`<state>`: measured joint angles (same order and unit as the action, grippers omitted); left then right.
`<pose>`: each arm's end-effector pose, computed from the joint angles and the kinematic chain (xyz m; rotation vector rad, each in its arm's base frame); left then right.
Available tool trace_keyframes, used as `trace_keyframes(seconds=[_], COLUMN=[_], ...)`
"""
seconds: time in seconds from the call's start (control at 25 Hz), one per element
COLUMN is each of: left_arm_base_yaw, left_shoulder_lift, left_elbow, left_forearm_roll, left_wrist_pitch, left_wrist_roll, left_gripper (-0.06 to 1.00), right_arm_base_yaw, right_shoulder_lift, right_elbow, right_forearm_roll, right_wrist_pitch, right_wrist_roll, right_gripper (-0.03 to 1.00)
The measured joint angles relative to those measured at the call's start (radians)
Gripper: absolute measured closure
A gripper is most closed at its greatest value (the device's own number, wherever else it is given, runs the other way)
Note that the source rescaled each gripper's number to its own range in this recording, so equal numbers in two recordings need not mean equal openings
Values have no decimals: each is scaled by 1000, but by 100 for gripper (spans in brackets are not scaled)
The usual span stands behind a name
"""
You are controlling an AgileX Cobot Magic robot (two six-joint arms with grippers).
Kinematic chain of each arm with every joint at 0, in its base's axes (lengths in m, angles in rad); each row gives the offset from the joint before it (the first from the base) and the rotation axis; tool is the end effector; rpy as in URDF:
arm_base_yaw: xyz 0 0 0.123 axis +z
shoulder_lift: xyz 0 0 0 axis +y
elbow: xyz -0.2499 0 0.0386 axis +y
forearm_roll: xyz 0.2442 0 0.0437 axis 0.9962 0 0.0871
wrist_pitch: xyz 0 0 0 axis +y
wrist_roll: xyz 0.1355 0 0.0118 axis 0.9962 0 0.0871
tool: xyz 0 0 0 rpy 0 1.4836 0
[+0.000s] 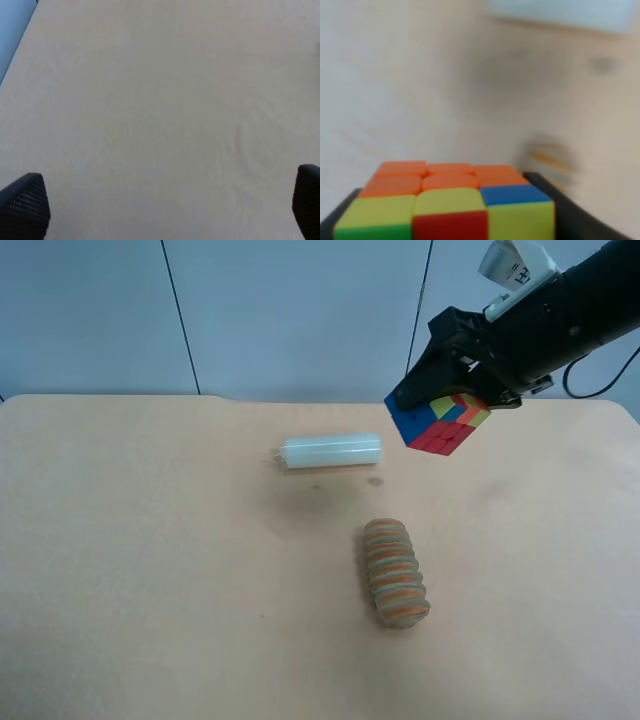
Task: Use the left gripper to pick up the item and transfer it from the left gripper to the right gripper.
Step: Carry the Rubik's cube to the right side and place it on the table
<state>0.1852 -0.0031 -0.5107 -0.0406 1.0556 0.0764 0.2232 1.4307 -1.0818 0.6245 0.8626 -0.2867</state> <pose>0.0631 0.0069 0.2592 -0.1081 2.0238 0.1170 0.2904 0.1279 0.2296 -0.2642 2.5847 0.7331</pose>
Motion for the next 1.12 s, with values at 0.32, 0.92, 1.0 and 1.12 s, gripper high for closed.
trace_keyframes(seconds=[0.32,0.92,1.0,1.12], left_arm_base_yaw=[0,0,0,0], left_shoulder_lift=[0,0,0,0], left_elbow=[0,0,0,0], left_forearm_roll=[0,0,0,0], left_wrist_pitch=[0,0,0,0], left_wrist_roll=[-1,-1,-1,-1], left_gripper=[-5,-5,-6,-6], right_arm_base_yaw=[-68,-149,-149,-149], right_shoulder_lift=[9,308,354,406], right_elbow=[-22,-22,-22,-22], right_forearm_roll=[-500,-548,-548,-547], right_wrist_pitch=[-26,-249,-272,-307], right_wrist_roll=[272,287,287,287], right_gripper=[97,97,97,97])
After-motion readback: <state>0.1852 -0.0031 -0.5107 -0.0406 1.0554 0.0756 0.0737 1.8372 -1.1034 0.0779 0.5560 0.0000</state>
